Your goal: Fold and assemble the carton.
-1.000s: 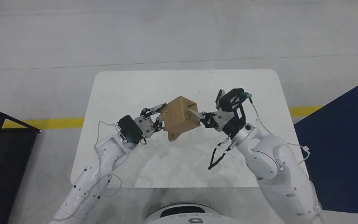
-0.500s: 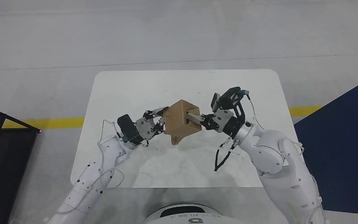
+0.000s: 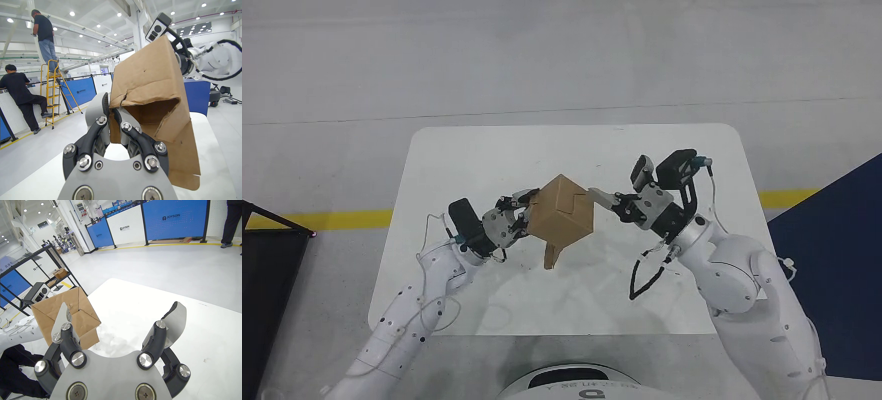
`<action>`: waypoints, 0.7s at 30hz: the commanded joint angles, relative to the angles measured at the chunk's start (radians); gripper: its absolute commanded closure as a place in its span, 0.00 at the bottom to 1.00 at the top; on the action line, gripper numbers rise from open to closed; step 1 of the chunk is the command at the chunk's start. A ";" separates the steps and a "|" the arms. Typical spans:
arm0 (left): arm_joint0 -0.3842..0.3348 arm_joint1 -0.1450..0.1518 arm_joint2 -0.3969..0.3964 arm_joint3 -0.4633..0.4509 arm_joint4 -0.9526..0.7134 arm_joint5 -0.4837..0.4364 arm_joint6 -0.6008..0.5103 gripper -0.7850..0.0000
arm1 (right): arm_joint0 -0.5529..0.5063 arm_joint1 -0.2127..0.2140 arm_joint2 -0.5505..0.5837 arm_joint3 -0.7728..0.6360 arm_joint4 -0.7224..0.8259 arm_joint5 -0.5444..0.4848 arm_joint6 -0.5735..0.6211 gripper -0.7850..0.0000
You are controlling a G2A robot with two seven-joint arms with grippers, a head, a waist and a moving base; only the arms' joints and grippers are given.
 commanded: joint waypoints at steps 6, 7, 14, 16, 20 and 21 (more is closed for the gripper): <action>-0.035 -0.024 0.058 0.070 -0.104 -0.026 0.150 1.00 | -0.053 0.005 0.086 -0.005 -0.076 -0.150 -0.276 0.00; -0.046 -0.028 0.069 0.085 -0.111 -0.029 0.181 1.00 | -0.068 0.006 0.104 -0.006 -0.101 -0.166 -0.328 0.00; -0.137 -0.061 0.144 0.151 -0.121 -0.030 0.320 1.00 | -0.145 0.007 0.170 0.008 -0.221 -0.211 -0.546 0.00; -0.159 -0.068 0.159 0.162 -0.113 -0.026 0.321 1.00 | -0.154 0.007 0.178 0.016 -0.227 -0.211 -0.562 0.00; -0.215 -0.063 0.152 0.185 0.075 0.072 0.165 1.00 | -0.161 0.007 0.185 0.025 -0.229 -0.210 -0.576 0.00; -0.234 -0.053 0.149 0.151 0.207 0.101 0.101 1.00 | -0.163 0.007 0.188 0.027 -0.230 -0.207 -0.576 0.00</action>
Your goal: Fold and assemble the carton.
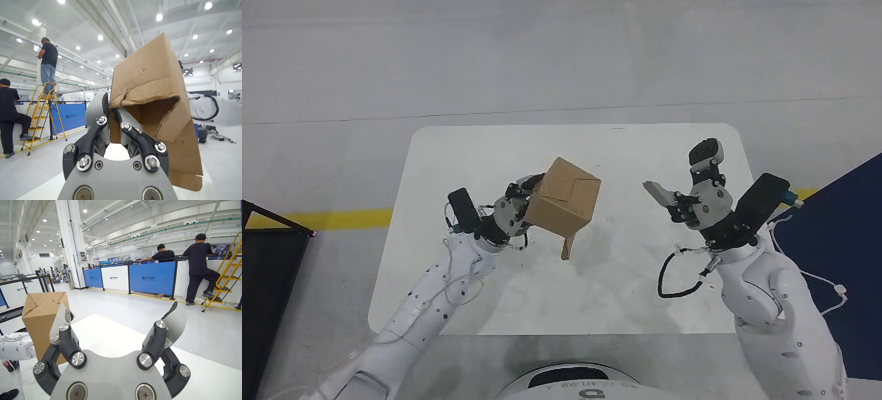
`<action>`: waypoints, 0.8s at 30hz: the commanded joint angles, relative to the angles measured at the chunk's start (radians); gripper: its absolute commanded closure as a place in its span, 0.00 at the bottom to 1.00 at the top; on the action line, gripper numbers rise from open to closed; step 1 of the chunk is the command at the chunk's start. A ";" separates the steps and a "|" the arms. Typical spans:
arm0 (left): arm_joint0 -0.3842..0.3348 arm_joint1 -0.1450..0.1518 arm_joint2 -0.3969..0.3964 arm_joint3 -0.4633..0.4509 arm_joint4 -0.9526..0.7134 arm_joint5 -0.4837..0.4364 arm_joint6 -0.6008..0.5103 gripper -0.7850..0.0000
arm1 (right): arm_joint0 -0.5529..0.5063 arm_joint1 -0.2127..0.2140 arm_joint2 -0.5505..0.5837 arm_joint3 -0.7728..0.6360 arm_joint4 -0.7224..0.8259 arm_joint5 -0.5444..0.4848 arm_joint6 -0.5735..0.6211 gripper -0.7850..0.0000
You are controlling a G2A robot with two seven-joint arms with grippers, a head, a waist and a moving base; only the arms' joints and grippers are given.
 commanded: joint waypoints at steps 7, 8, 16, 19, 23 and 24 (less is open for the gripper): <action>-0.122 0.093 -0.154 -0.319 0.800 -0.135 -0.420 1.00 | -0.035 0.000 0.030 0.021 0.032 0.022 0.009 0.00; -0.138 0.103 -0.152 -0.357 0.892 -0.182 -0.439 1.00 | -0.042 0.000 0.034 0.023 0.034 0.023 0.011 0.00; -0.295 0.154 0.086 -0.436 1.498 -0.337 -0.285 1.00 | -0.119 -0.001 0.073 0.024 0.047 0.060 0.020 0.00; -0.336 0.150 0.137 -0.411 1.531 -0.326 -0.257 1.00 | -0.162 -0.003 0.092 0.020 0.057 0.068 -0.003 0.00; -0.366 0.135 0.187 -0.378 1.515 -0.313 -0.283 0.73 | -0.214 -0.005 0.112 0.023 0.076 0.075 -0.026 0.00; -0.373 0.129 0.200 -0.368 1.507 -0.309 -0.291 0.19 | -0.222 -0.006 0.113 0.024 0.081 0.078 -0.027 0.00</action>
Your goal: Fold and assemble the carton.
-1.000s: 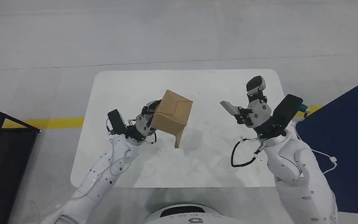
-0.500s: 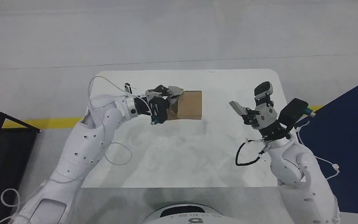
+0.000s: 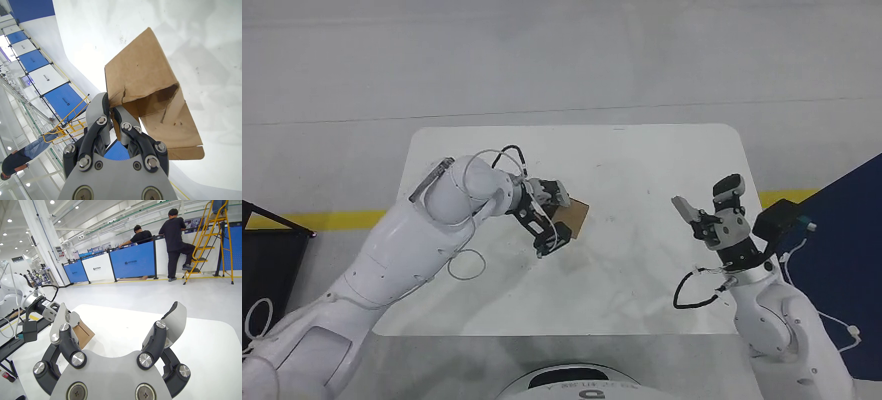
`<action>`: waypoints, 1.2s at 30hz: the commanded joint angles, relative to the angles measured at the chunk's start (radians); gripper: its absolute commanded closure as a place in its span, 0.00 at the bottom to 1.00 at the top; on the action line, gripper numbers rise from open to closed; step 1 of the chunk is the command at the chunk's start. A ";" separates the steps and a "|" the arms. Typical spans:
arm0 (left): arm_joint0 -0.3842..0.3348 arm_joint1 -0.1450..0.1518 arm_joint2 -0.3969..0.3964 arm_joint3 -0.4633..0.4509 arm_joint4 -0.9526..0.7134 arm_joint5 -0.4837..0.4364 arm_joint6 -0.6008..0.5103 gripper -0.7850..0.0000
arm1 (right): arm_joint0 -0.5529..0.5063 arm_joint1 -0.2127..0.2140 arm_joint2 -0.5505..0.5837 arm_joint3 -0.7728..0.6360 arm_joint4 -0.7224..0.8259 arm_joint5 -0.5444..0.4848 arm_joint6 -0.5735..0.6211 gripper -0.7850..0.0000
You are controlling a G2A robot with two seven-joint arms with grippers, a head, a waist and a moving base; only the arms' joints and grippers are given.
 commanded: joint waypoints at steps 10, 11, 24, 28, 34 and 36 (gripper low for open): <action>-0.053 -0.050 0.030 0.112 -0.169 0.028 -0.143 0.00 | 0.025 0.000 -0.103 0.041 -0.021 -0.072 0.148 0.00; -0.050 -0.050 0.017 0.116 -0.192 0.031 -0.153 0.00 | 0.037 0.000 -0.122 0.044 -0.027 -0.074 0.169 0.00; 0.312 0.068 -0.500 0.002 -0.384 0.046 -0.239 0.00 | 0.311 -0.023 -0.389 0.154 -0.075 0.037 0.387 0.00; 0.520 0.097 -0.692 -0.077 -0.459 0.075 -0.238 0.00 | 0.339 -0.026 -0.406 0.144 -0.080 0.061 0.409 0.00; 0.783 0.101 -0.862 -0.126 -0.643 0.169 -0.283 0.00 | 0.362 -0.022 -0.431 0.143 -0.136 0.013 0.479 0.00; 0.836 0.098 -0.883 -0.127 -0.690 0.193 -0.308 0.00 | 0.416 -0.022 -0.467 0.142 -0.207 0.001 0.569 0.00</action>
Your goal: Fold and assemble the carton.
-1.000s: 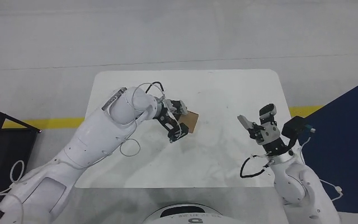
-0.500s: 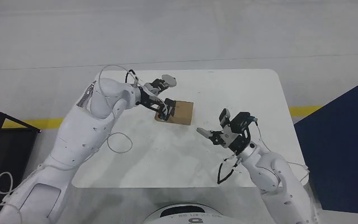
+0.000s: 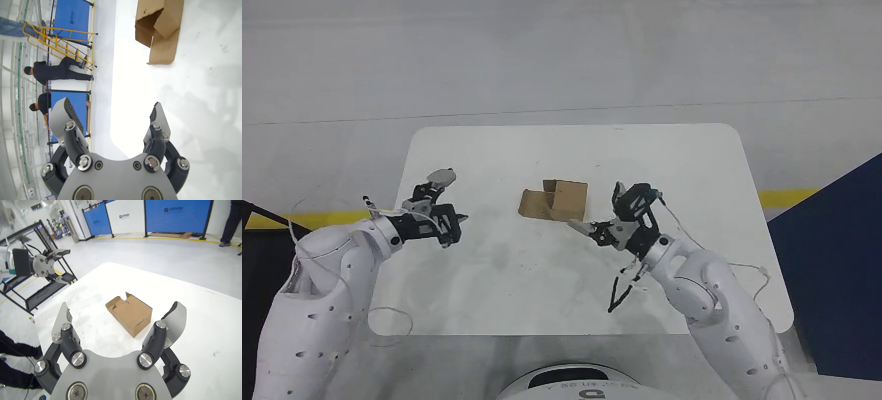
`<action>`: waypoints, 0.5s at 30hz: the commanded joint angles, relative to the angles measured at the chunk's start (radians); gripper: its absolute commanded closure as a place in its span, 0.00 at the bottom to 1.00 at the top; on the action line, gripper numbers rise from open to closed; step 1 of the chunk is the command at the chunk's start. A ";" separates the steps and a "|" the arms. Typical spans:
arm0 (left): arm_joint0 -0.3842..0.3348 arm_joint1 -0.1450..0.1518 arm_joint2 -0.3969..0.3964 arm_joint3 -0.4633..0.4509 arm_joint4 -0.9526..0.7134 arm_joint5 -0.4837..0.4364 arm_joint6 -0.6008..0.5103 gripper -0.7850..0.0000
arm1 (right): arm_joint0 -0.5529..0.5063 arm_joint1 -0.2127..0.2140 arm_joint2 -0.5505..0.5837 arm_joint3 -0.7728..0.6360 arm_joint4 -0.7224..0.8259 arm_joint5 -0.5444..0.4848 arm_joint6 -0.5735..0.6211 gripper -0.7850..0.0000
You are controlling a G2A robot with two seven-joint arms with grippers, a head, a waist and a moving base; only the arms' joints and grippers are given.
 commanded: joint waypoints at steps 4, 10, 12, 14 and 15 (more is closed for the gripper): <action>0.092 -0.008 -0.033 0.002 -0.106 0.048 -0.074 0.00 | 0.165 -0.013 -0.121 0.022 -0.062 -0.051 0.180 0.00; 0.115 -0.014 -0.057 0.004 -0.179 0.086 -0.133 0.00 | 0.422 -0.054 -0.314 0.134 -0.022 -0.084 0.427 0.00; 0.115 -0.014 -0.057 0.004 -0.179 0.086 -0.133 0.00 | 0.509 -0.073 -0.363 0.195 0.020 -0.071 0.483 0.02; 0.115 -0.014 -0.057 0.004 -0.179 0.086 -0.133 0.00 | 0.588 -0.094 -0.408 0.264 0.032 -0.042 0.512 0.09; 0.115 -0.014 -0.057 0.004 -0.179 0.086 -0.133 0.00 | 0.620 -0.104 -0.435 0.296 0.043 -0.035 0.524 0.13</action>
